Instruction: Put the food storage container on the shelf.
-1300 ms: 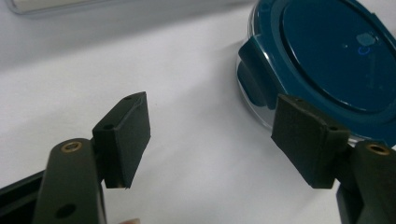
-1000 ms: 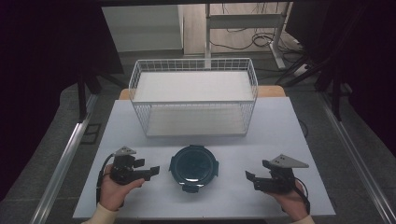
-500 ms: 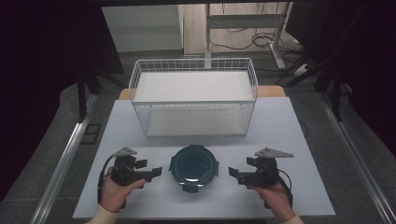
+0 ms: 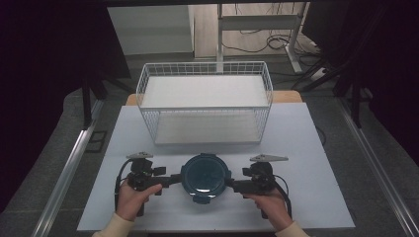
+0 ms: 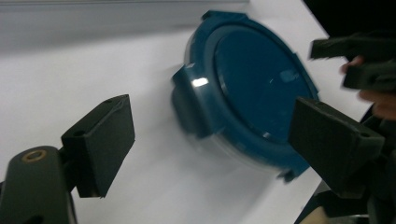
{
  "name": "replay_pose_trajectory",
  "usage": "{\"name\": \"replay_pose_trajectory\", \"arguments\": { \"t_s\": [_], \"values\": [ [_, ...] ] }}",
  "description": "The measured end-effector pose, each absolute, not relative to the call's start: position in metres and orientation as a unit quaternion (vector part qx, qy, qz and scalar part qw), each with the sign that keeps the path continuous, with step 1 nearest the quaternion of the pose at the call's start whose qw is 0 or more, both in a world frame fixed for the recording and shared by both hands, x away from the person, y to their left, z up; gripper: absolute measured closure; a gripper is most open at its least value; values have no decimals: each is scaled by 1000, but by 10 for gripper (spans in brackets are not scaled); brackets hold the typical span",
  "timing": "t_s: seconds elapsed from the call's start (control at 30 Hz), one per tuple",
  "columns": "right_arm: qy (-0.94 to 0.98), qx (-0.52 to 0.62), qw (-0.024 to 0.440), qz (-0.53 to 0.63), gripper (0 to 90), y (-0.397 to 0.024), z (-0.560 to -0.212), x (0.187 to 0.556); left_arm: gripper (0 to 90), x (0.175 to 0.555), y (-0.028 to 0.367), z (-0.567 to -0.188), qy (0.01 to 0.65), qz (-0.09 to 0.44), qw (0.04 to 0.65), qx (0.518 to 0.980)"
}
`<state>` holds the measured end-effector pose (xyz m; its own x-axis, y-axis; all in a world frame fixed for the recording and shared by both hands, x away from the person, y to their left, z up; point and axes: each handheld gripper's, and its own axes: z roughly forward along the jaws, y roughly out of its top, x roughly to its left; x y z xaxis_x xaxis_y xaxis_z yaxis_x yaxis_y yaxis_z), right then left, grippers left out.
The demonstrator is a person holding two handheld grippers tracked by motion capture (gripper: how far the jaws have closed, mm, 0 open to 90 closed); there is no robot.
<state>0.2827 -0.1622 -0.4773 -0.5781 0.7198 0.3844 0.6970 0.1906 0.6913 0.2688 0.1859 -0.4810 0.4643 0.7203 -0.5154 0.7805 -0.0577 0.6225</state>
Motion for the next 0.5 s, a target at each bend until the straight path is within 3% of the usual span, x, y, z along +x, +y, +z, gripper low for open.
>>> {"name": "replay_pose_trajectory", "arguments": {
  "t_s": [0.5],
  "values": [
    [748, 496, -41, 439, 111, -141, -494, 290, 152, 288, 171, -498, 520, -80, 452, 721]
  ]
}}
